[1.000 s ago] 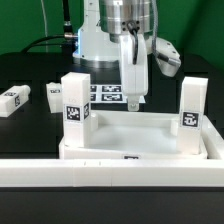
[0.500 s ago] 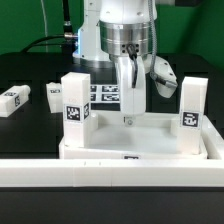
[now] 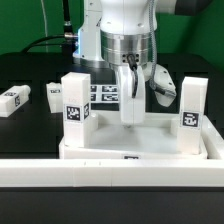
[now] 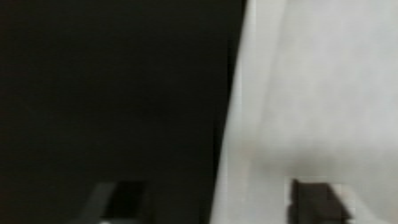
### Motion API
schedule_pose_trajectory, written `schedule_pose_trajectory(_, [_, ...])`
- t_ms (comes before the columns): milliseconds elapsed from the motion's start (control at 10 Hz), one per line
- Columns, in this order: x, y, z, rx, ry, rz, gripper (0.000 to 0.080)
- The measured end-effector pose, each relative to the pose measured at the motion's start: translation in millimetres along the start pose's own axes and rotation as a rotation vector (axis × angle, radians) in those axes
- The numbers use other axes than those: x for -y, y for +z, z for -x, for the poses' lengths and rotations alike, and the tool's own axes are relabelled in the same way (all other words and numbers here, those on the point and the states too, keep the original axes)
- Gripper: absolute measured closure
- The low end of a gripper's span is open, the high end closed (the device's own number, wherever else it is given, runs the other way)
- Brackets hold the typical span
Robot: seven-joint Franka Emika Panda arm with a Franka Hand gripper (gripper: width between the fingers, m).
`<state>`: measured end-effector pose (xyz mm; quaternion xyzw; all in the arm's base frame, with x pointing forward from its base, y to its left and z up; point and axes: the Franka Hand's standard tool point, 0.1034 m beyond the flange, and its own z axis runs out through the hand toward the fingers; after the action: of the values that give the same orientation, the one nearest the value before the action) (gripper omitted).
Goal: Assemble desk
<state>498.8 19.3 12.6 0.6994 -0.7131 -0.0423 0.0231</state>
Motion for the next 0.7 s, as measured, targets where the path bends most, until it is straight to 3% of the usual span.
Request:
schedule_pose_trajectory(100, [1.4,-1.0,1.4,0.001,-0.002,-0.002,0.055])
schedule_pose_trajectory(200, [1.1,-0.7,1.4,0.001,-0.004,-0.001,0.055])
schedule_pose_trajectory(300, [2.1,-1.3,-0.3,-0.001,0.0,-0.006,0.0718])
schedule_pose_trajectory(700, [2.2,-1.4,-0.2,-0.002,-0.001,-0.006,0.0723])
